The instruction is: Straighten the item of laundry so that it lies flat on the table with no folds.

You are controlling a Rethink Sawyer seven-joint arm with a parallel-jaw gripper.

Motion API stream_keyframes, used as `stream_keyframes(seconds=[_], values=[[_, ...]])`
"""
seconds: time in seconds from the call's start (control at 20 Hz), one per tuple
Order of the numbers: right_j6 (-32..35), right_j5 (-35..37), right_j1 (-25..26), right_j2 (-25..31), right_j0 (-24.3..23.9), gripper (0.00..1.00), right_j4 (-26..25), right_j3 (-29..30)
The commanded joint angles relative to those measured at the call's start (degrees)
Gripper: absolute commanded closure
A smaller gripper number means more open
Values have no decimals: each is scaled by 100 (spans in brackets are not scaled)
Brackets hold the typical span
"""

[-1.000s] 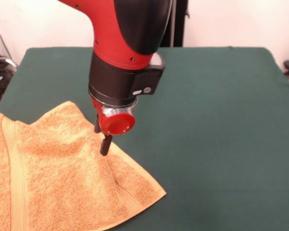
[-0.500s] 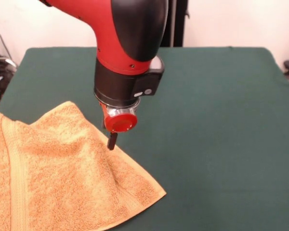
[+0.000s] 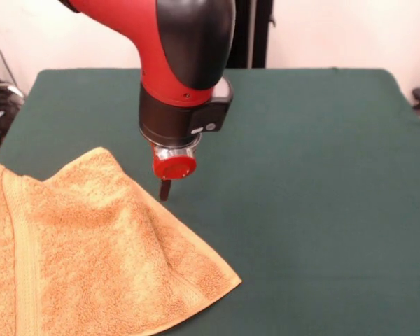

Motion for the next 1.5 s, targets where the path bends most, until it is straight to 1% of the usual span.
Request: stream_keyframes(seconds=[0.05,0.15,0.25,0.3,0.4,0.6,0.85,1.25,1.45,1.5], values=[[843,-675,7,675,335,0,-29,883],[1051,-1029,158,556,436,0,-36,857],[1322,-1381,364,306,601,0,-54,761],[1307,-1511,398,301,615,0,-52,754],[1457,-1766,567,25,780,0,-51,657],[1468,-1917,553,-81,935,0,101,770],[1310,-1822,403,-48,1024,0,209,899],[1054,-1928,443,302,776,0,213,1002],[1277,-2170,683,-85,898,0,229,815],[1346,-2163,761,-258,954,0,236,740]])
